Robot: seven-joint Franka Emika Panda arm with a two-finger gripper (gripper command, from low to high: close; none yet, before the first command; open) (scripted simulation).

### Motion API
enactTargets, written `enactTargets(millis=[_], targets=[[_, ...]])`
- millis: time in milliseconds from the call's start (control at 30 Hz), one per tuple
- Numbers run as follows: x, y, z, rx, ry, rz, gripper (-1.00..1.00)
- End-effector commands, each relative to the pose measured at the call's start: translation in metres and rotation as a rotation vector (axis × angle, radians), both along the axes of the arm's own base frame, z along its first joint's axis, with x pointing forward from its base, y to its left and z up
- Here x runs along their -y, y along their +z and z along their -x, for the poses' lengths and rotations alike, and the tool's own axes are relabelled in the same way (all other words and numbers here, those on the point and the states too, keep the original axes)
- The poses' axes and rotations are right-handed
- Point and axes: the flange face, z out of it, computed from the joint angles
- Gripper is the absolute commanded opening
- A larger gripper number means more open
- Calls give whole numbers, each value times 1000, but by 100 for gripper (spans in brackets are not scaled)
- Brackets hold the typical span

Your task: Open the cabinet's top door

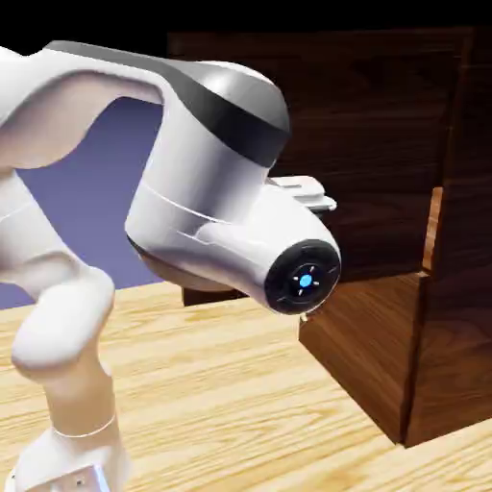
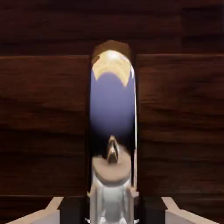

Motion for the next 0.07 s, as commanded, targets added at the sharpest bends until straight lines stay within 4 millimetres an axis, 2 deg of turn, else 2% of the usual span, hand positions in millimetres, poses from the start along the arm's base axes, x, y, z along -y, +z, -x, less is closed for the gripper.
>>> enactTargets(millis=[0, 33], targets=[[6, 0, -2, 0, 19, 0, -100], [12, 0, -4, 0, 36, 0, -100]])
